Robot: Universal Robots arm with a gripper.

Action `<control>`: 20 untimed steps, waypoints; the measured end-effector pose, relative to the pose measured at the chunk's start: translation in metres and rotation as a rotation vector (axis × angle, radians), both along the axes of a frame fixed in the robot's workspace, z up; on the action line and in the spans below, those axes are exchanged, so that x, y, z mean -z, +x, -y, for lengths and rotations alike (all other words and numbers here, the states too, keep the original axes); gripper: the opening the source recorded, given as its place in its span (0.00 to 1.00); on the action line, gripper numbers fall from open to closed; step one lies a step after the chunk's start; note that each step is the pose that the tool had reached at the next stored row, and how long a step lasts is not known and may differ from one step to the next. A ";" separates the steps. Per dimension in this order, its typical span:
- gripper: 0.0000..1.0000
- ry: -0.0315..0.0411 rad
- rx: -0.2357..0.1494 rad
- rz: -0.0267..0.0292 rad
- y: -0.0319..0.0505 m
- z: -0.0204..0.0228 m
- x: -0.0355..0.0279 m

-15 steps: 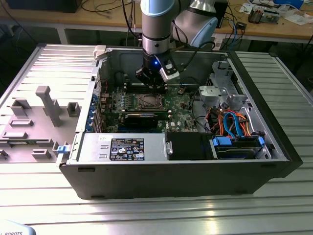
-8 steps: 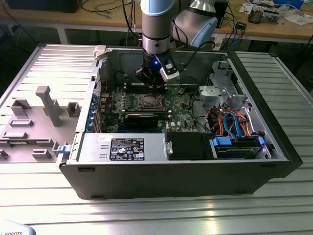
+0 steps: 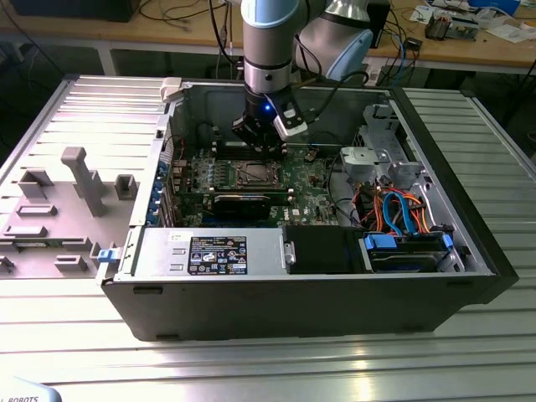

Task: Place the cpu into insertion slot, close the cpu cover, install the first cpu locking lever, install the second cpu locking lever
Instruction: 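Install the first cpu locking lever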

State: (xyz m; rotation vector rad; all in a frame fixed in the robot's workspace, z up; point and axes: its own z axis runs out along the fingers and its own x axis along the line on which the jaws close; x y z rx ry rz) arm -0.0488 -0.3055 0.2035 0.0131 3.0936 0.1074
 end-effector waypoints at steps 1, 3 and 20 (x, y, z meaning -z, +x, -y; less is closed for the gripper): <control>0.12 -0.0002 0.000 0.0000 0.0001 0.0000 0.0002; 0.12 -0.0004 0.000 0.0001 0.0001 0.0000 0.0004; 0.12 -0.0005 0.000 0.0001 0.0001 0.0000 -0.0034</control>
